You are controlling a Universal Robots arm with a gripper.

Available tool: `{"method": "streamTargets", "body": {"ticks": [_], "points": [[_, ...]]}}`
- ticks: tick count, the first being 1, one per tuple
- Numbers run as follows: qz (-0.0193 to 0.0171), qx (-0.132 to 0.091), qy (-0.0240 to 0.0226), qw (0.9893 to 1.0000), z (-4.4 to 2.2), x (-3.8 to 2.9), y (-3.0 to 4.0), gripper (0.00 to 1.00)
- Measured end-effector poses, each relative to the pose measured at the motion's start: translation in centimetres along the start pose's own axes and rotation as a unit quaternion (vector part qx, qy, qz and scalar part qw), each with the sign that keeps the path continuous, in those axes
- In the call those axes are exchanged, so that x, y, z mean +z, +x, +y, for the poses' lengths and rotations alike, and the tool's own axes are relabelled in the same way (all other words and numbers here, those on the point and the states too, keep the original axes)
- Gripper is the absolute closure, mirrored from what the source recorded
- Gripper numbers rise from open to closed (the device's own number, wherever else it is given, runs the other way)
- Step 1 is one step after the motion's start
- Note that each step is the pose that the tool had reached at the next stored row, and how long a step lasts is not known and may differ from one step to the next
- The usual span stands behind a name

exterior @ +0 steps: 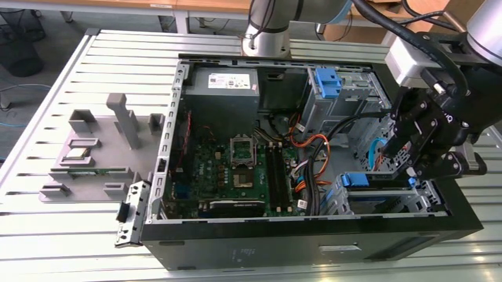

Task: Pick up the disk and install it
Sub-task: 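Insert the first disk wire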

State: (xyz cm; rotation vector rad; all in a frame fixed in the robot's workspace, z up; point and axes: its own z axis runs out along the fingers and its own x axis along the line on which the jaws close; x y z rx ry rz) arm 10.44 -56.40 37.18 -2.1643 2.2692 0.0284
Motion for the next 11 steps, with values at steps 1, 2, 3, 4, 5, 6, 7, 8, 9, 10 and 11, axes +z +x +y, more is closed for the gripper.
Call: {"method": "streamTargets", "body": {"ticks": [1,2,3,4,5,6,7,8,9,10,11], "points": [[0.0000,0.000,0.0000,1.0000,0.00,0.00,0.00,0.52],[0.0001,0.000,0.0000,1.0000,0.00,-0.02,-0.02,0.52],[0.0002,0.000,0.0000,1.0000,0.00,-0.02,-0.05,0.52],[0.0000,0.000,0.0000,1.0000,0.00,-0.01,-0.10,0.52],[-0.0004,0.000,0.0000,1.0000,0.01,0.01,-0.15,0.52],[-0.0007,0.000,0.0000,1.0000,0.01,0.02,-0.21,0.52],[-0.0011,0.000,-0.0001,1.0000,0.01,0.03,-0.28,0.52],[-0.0015,0.000,-0.0001,1.0000,0.01,0.05,-0.35,0.52],[-0.0021,0.000,-0.0001,1.0000,0.02,0.07,-0.42,0.52],[-0.0024,0.000,-0.0001,1.0000,0.02,0.08,-0.49,0.52],[-0.0028,0.000,-0.0001,1.0000,0.02,0.10,-0.57,0.52]]}}
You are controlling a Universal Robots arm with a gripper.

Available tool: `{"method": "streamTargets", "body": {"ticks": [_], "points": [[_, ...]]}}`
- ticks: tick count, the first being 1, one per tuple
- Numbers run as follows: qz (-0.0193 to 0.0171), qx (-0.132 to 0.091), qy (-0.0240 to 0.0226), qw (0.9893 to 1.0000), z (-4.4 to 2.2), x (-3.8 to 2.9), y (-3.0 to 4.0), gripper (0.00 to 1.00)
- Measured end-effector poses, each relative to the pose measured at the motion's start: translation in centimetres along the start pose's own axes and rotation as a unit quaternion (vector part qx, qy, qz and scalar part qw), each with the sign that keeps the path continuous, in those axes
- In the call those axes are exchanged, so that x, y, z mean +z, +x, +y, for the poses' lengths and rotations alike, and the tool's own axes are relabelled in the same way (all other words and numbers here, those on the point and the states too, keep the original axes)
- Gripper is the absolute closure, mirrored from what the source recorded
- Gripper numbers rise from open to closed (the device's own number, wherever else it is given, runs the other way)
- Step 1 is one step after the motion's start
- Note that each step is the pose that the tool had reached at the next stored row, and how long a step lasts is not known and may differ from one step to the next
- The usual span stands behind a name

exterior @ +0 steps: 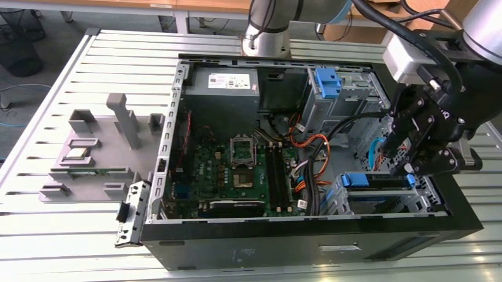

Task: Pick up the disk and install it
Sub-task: 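Insert the first disk wire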

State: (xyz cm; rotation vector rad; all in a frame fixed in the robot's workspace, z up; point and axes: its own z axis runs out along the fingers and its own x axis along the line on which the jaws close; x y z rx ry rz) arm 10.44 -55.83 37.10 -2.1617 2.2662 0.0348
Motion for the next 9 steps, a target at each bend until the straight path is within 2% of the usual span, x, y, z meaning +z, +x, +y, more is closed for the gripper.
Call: {"method": "streamTargets", "body": {"ticks": [9], "points": [[-0.0010,0.000,-0.0001,1.0000,0.03,0.11,-0.74,0.52]]}}
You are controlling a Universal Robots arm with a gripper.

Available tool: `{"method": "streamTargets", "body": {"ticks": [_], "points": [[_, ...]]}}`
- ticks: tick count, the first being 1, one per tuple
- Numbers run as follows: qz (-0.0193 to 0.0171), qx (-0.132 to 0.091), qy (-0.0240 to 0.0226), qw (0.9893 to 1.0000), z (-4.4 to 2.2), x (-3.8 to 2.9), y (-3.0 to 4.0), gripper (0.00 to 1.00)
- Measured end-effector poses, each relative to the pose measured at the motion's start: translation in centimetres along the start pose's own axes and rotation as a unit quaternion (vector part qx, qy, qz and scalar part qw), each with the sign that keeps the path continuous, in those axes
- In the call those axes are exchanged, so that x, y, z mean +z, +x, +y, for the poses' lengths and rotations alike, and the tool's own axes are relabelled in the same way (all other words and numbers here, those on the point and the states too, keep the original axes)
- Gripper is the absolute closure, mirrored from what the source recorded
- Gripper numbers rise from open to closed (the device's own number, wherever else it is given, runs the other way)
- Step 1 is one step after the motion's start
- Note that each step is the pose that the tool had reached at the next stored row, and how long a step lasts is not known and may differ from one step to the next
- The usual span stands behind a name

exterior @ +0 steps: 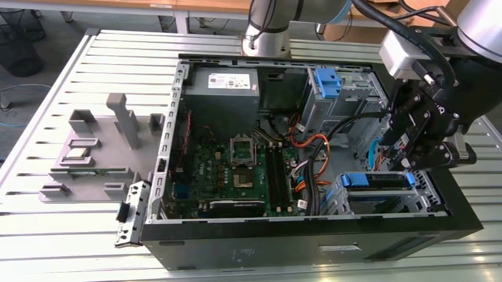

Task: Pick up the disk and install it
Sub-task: 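Insert the first disk wire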

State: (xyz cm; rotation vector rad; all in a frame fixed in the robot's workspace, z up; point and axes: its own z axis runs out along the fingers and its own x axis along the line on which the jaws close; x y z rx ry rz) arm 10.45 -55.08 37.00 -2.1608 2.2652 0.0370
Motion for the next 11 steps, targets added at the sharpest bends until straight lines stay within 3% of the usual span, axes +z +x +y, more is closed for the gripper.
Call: {"method": "streamTargets", "body": {"ticks": [11], "points": [[-0.0010,0.000,-0.0001,1.0000,-0.19,0.12,-0.64,0.52]]}}
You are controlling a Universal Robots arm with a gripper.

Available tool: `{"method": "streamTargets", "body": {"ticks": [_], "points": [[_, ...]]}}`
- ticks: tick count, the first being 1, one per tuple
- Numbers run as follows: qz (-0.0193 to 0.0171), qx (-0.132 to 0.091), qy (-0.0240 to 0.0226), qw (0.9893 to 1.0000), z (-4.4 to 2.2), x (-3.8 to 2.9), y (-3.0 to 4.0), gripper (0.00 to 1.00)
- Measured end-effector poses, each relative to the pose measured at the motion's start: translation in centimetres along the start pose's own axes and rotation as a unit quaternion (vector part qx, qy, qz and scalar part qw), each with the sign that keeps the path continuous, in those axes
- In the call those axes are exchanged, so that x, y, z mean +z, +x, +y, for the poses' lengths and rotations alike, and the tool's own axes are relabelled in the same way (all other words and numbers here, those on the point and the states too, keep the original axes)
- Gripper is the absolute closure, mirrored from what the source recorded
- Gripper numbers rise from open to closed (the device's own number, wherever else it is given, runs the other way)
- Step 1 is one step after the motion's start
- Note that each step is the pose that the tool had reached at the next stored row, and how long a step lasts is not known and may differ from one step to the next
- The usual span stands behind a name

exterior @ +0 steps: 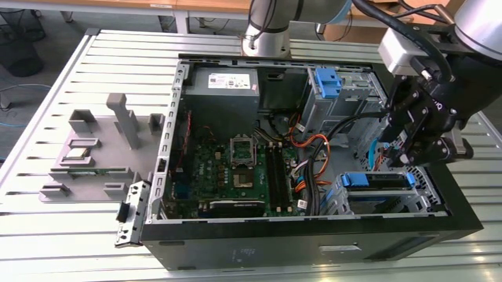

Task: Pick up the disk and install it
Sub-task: 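Insert the first disk wire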

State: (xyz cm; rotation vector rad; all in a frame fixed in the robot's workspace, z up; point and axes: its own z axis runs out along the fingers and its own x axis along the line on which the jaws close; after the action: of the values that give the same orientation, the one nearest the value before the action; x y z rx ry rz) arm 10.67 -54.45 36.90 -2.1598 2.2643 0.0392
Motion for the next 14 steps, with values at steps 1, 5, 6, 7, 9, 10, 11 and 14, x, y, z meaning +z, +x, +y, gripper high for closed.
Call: {"method": "streamTargets", "body": {"ticks": [1,5,6,7,9,10,11,14], "points": [[-0.0002,0.000,0.0000,1.0000,-0.06,0.02,-0.04,0.52],[-0.0003,0.000,0.0000,1.0000,-0.43,0.04,-0.17,0.52],[-0.0003,0.000,0.0000,1.0000,-0.55,0.05,-0.20,0.52],[-0.0003,0.000,0.0000,1.0000,-0.68,0.05,-0.23,0.52],[-0.0005,0.000,0.0000,1.0000,-0.94,0.08,-0.29,0.52],[-0.0006,0.000,0.0000,1.0000,-1.08,0.09,-0.31,0.52],[-0.0006,0.000,0.0000,1.0000,-1.20,0.09,-0.33,0.52],[-0.0006,0.000,0.0000,1.0000,-1.45,0.21,-0.35,0.52]]}}
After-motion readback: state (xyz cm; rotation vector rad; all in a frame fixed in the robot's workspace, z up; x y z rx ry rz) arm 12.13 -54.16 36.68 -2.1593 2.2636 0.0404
